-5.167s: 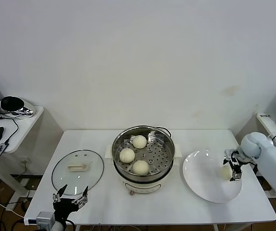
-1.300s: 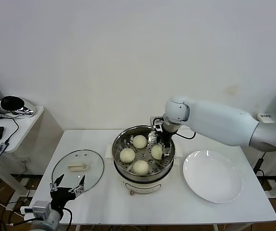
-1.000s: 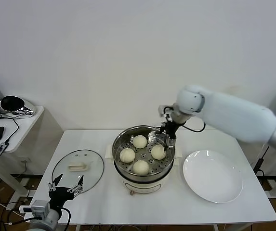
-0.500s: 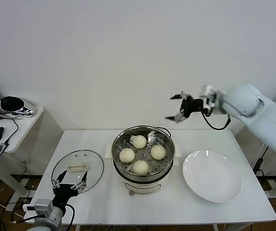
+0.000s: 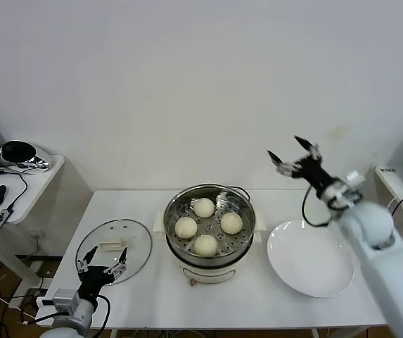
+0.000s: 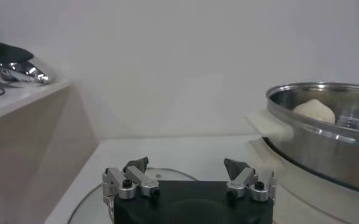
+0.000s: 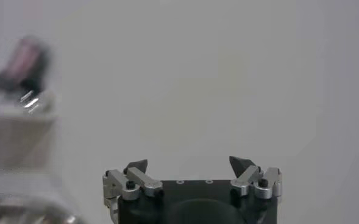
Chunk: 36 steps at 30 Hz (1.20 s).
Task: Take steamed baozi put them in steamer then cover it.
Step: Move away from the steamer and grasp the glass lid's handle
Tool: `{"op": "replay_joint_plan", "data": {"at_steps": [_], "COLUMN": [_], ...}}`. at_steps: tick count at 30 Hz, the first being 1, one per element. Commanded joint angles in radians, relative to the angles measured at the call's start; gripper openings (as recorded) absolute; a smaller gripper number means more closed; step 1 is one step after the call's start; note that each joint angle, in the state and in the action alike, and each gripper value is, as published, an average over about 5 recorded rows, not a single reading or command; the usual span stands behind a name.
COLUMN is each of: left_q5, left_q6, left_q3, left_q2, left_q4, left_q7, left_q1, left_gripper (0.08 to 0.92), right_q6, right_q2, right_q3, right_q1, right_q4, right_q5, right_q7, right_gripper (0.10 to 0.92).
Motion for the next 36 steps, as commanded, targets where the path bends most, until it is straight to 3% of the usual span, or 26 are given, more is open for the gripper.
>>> {"op": "replay_joint_plan", "data": {"at_steps": [1,5,10,16,18,25,30,36], "left_q5": [0.093,0.34,1.079,1.308,1.352,1.396,1.417,1.392], "left_q6": [-0.055,-0.173,-0.498,-0.51,-0.534,-0.559,-0.457,-0.387], "left_q3": [0.007,0.022,0.038,0.103,0.118,0.113,0.112,0.124], "left_q2": [0.015,0.033,0.076,0.198,0.223,0.25,0.246,0.222], "left_q4": [0.06,0.1,0.227,0.4,0.446,0.474,0.483,0.521], "left_q7": [-0.007,-0.052,-0.276,-0.556,-0.602,-0.548,-0.456,-0.431], "left_q1": [-0.037,-0.059,-0.074,-0.08,-0.091,-0.099,-0.106,-0.134], "left_gripper": [0.823,0.823,0.823,0.823,0.823,0.823,0.823,0.823], "right_q6": [0.135,0.113,0.1,0.099,0.101,0.104,0.104,0.106], "right_q2": [0.319,0.35,0.35,0.352,0.355,0.361,0.365,0.374], "right_q3": [0.343,0.363,0.366,0.366,0.365,0.366,0.365,0.364], "right_q1": [-0.51,-0.539,-0.542,-0.549,-0.553,-0.559,-0.56,-0.56], "right_q4": [0.042,0.042,0.052,0.073,0.075,0.087,0.089,0.091], "right_q5": [-0.011,-0.006,-0.017,-0.023,-0.028,-0.035,-0.041,-0.054], "right_q7": [0.132,0.136,0.134,0.128,0.125,0.124,0.124,0.124], "right_gripper": [0.823,0.823,0.823,0.823,0.823,0.823,0.823,0.823]}}
